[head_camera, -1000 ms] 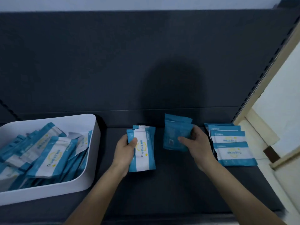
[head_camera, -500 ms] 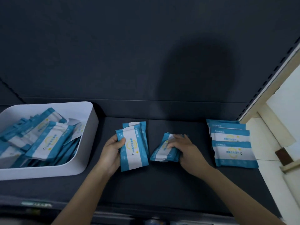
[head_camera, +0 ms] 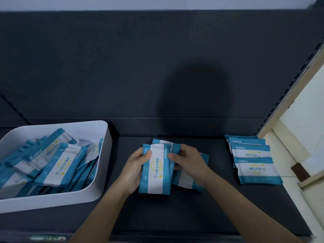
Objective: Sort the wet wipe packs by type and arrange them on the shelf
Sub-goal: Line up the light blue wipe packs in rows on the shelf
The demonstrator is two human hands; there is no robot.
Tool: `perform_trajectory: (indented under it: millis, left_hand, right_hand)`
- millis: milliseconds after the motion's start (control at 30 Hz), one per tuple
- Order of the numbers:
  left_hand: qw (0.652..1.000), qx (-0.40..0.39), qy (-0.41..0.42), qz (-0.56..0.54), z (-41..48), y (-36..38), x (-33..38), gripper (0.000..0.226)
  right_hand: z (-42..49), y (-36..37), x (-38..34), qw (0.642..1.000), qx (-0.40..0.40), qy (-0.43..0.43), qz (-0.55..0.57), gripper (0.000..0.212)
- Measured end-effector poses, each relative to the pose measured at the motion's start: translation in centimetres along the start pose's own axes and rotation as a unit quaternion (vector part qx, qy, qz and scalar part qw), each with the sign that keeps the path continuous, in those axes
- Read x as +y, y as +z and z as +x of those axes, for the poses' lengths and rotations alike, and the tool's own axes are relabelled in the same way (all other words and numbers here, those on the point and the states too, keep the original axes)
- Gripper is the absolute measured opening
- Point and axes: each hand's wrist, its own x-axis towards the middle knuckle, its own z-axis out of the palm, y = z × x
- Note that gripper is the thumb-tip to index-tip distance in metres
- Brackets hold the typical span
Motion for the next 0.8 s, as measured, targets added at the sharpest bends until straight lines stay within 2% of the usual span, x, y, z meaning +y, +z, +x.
perform_trajectory:
  millis: [133, 333, 400, 500, 567, 700, 800]
  left_hand:
    - [0.996, 0.086, 0.018, -0.028, 0.4, -1.9, 0.6, 0.013]
    - [0.973, 0.227, 0.027, -0.02, 1.4, -3.1, 0.3, 0.006]
    - [0.966, 0.256, 0.043, -0.014, 1.6, -3.0, 0.3, 0.015]
    - [0.967, 0.249, 0.061, -0.005, 1.6, -2.7, 0.6, 0.033]
    - [0.975, 0.219, 0.046, -0.002, 1.4, -2.2, 0.9, 0.03]
    - [0.987, 0.148, 0.008, -0.063, 1.1, -0.6, 1.1, 0.032]
    - [0.992, 0.09, -0.013, -0.093, 0.9, 0.6, 0.7, 0.022]
  right_hand:
    - [0.3, -0.3, 0.2, 0.995, 0.099, 0.015, -0.014, 0.01]
    - [0.1, -1.6, -0.3, 0.969, 0.215, 0.029, 0.118, 0.003]
    - [-0.1, -1.5, -0.4, 0.957, 0.253, 0.017, 0.14, 0.006]
    - [-0.4, -1.4, -0.4, 0.938, 0.294, -0.014, 0.181, 0.013]
    - [-0.6, -1.3, -0.4, 0.933, 0.296, -0.026, 0.202, 0.016]
    - [-0.5, 0.3, -0.3, 0.95, 0.246, -0.008, 0.193, 0.015]
    - [-0.5, 2.0, 0.3, 0.963, 0.225, -0.007, 0.144, 0.011]
